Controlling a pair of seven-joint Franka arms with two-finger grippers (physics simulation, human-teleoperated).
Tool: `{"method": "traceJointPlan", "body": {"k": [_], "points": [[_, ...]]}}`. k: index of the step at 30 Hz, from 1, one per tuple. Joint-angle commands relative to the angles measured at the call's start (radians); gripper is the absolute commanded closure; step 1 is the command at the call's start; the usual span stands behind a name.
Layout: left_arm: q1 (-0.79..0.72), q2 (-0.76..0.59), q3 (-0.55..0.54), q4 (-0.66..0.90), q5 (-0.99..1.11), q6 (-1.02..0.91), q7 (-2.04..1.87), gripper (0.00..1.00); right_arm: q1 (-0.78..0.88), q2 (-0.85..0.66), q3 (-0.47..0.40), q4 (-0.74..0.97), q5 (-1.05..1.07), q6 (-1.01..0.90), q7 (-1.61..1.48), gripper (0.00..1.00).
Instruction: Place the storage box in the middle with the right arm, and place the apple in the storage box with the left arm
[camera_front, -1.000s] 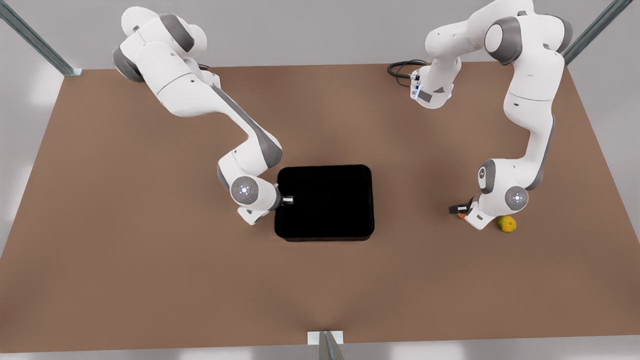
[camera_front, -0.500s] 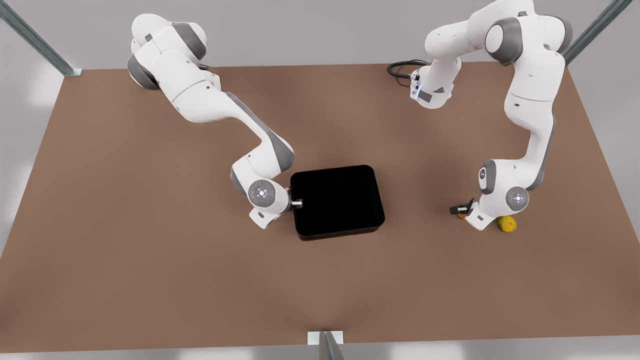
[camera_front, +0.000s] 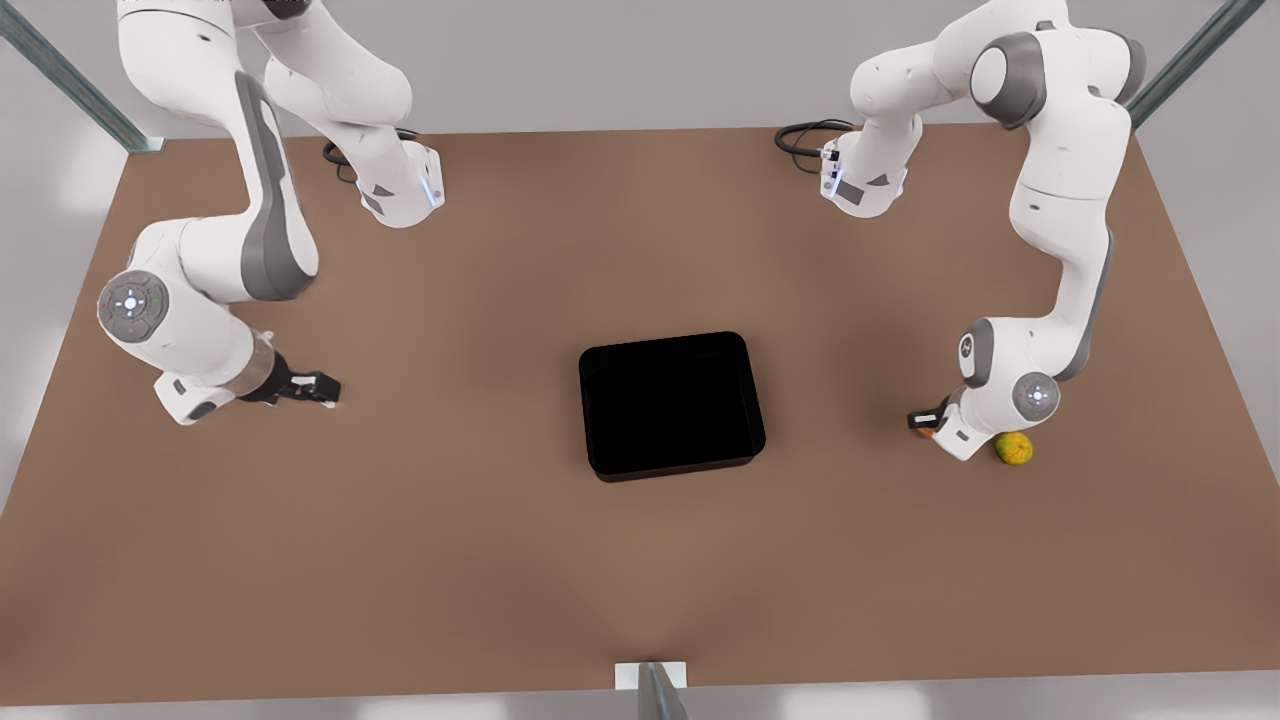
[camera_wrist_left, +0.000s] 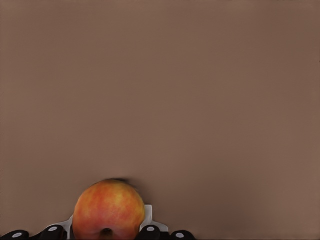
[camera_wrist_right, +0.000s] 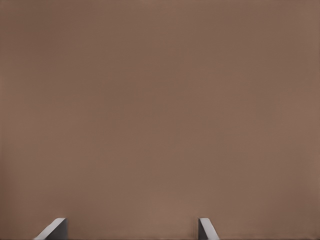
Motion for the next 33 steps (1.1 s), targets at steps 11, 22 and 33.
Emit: {"method": "traceJointPlan", "body": {"k": [11,22,33], "points": [[-0.103,-0.144,-0.002,0.004,-0.031,-0.131,-0.111,0.43,0.226,0.036,-0.28,0.284,0.059,-0.261,-0.144,0.0],[-0.371,-0.263,-0.051,0.004,-0.052,-0.241,-0.525,0.43,0.187,0.059,-0.271,0.342,0.054,-0.307,-0.112,0.0],[-0.643,-0.116,-0.083,0.172,-0.063,-0.191,-0.897,0.42,0.184,0.071,-0.271,0.382,0.054,-0.32,-0.101,0.0]]}}
